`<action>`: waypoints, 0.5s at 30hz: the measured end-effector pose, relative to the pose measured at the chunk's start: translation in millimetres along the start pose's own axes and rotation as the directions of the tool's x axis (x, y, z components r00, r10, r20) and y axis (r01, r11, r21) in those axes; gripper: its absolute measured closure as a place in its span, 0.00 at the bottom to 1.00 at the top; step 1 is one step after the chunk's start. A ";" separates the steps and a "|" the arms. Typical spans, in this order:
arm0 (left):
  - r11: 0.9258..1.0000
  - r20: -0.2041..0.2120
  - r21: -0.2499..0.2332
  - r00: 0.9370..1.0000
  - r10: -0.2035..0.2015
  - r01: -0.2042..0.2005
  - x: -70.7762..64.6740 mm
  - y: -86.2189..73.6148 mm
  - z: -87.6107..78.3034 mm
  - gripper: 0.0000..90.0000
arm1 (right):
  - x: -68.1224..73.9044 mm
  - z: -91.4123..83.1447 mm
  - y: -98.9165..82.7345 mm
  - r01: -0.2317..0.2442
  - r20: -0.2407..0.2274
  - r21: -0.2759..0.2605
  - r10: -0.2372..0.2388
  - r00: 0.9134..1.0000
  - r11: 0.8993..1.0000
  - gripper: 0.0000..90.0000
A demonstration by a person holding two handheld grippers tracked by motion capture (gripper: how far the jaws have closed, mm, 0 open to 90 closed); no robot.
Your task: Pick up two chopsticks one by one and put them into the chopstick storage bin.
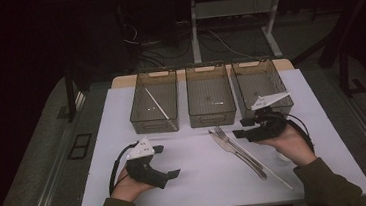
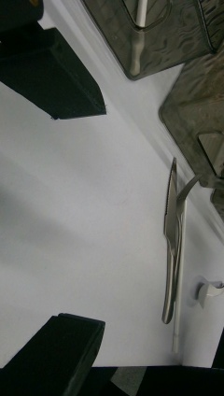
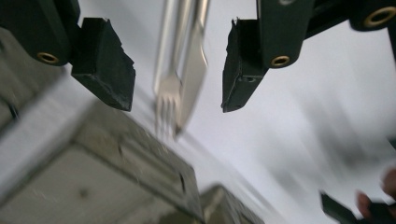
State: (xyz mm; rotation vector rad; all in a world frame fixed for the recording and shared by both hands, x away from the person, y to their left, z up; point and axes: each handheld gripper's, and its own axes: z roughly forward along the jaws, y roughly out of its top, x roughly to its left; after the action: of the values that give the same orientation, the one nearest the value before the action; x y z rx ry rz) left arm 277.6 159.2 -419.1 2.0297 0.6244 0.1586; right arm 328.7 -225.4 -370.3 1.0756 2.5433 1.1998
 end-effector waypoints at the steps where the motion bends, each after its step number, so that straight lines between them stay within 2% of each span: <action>1: 1.000 -0.001 0.002 1.000 0.001 -0.001 -0.2 0.1 -0.2 0.00 | -0.3 -2.5 -5.1 -0.003 0.013 0.007 0.003 1.000 1.000 0.50; 9: 1.000 -0.001 -0.002 1.000 0.003 -0.003 -0.7 0.1 -1.1 0.00 | 3.8 -22.7 -40.9 -0.010 0.081 0.068 0.005 0.997 0.998 0.65; 15: 1.000 -0.002 0.004 1.000 0.008 -0.008 -0.9 0.3 -1.5 0.00 | 4.4 -26.9 -61.3 -0.019 0.076 0.109 0.010 0.997 0.994 0.74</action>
State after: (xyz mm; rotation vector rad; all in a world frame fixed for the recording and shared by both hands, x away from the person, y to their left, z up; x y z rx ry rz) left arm 276.4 159.7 -418.0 2.0362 0.6179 0.1644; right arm 281.2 -265.6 -395.4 1.1413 2.5738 1.0134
